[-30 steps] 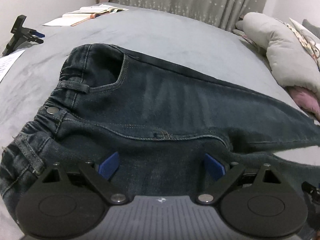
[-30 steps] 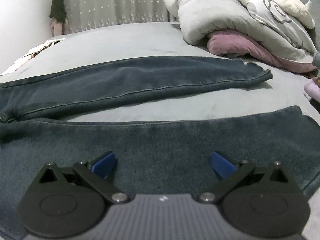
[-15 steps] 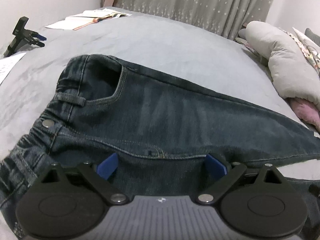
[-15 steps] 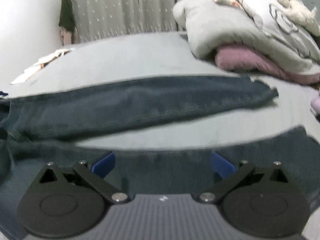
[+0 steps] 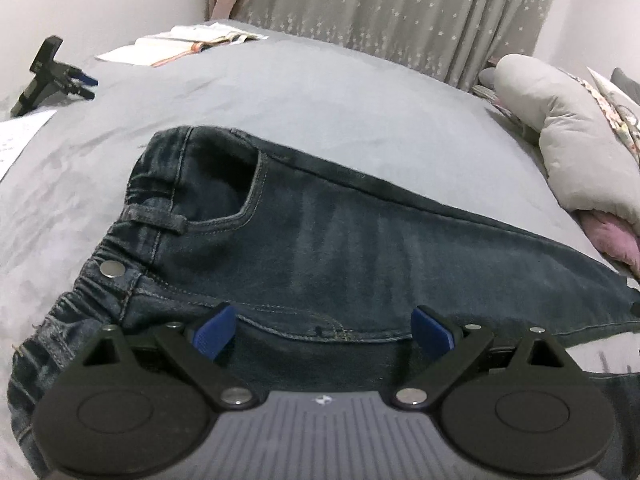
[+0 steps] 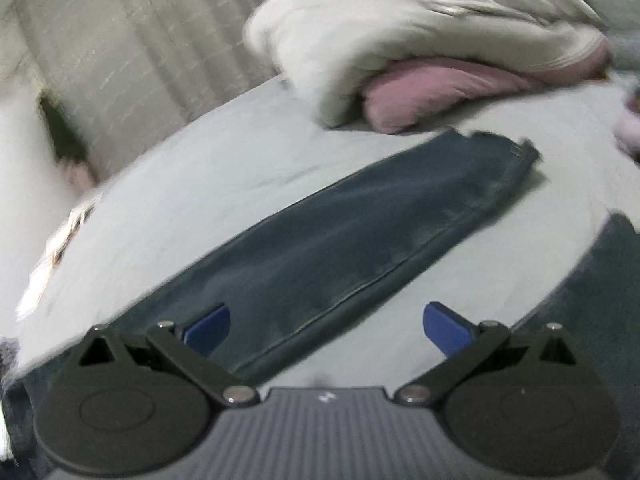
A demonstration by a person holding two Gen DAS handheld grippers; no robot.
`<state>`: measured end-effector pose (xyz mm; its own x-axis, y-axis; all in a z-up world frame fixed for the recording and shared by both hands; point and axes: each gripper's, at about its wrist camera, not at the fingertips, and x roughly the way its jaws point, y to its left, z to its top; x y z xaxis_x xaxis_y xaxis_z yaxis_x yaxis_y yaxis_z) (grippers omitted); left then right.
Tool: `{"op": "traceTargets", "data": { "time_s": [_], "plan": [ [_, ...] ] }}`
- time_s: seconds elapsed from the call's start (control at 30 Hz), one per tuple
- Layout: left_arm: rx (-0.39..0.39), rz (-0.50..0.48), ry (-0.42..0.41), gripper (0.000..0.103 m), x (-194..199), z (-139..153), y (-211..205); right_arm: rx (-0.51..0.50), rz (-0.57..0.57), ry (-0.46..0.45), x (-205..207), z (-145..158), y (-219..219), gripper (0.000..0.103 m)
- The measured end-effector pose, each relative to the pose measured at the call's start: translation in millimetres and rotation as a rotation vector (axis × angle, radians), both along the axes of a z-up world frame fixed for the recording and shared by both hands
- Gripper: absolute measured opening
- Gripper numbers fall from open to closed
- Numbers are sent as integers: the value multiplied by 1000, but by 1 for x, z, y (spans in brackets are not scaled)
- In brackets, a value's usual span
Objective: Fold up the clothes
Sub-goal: 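Grasp the leg hem with the right gripper while the left gripper hovers over the waistband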
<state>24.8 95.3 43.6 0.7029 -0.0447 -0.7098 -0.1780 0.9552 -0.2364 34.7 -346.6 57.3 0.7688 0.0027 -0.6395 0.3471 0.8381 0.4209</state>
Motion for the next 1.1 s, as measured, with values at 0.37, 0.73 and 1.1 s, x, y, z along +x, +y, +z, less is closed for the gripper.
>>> {"op": "traceTargets", "data": {
  "time_s": [0.37, 0.73, 1.1],
  "plan": [
    [39, 3, -3, 96, 3, -2, -10, -3, -117, 32, 10, -7, -59, 85],
    [29, 28, -57, 96, 3, -2, -13, 91, -270, 6, 22, -12, -124, 83],
    [11, 14, -42, 96, 8, -8, -15, 61, -244, 76, 71, -27, -132, 7]
  ]
}}
